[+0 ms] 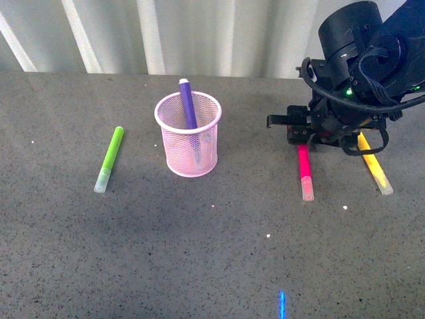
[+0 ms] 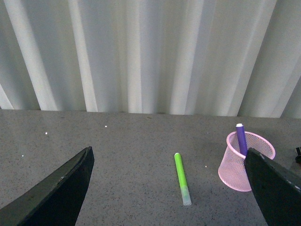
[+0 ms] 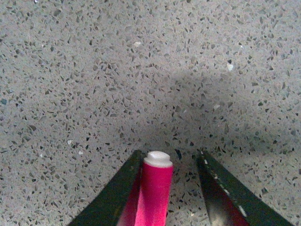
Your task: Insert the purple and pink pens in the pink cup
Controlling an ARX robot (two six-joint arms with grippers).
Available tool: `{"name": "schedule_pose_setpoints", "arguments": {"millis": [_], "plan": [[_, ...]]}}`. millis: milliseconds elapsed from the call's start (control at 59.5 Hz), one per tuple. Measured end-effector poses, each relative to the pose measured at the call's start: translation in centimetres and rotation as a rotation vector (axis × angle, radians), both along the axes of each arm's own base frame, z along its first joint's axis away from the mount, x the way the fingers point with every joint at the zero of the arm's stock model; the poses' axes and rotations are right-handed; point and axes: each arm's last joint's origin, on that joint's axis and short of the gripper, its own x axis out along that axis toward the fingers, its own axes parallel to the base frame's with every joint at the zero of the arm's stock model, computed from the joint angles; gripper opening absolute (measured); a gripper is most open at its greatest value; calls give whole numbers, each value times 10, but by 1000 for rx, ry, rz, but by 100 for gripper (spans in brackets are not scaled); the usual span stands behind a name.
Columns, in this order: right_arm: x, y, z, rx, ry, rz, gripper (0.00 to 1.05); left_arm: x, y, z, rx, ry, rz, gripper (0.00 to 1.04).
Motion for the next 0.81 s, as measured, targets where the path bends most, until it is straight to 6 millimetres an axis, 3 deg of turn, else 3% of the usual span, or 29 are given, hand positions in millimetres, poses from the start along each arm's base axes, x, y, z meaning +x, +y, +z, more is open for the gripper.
{"name": "schedule_pose_setpoints", "arguments": {"millis": [168,572,690,807], "plan": [[-1,1,-1,33,-5,25,13,0,0,0,0,0,0,98],[-18,4,5,3,-76,46,12,0,0,0,0,0,0,98],[-24,10,22,-61,-242,62,12,0,0,0,0,0,0,98],[-29,23,62,-23,-473,94,12,0,0,0,0,0,0,98]]}}
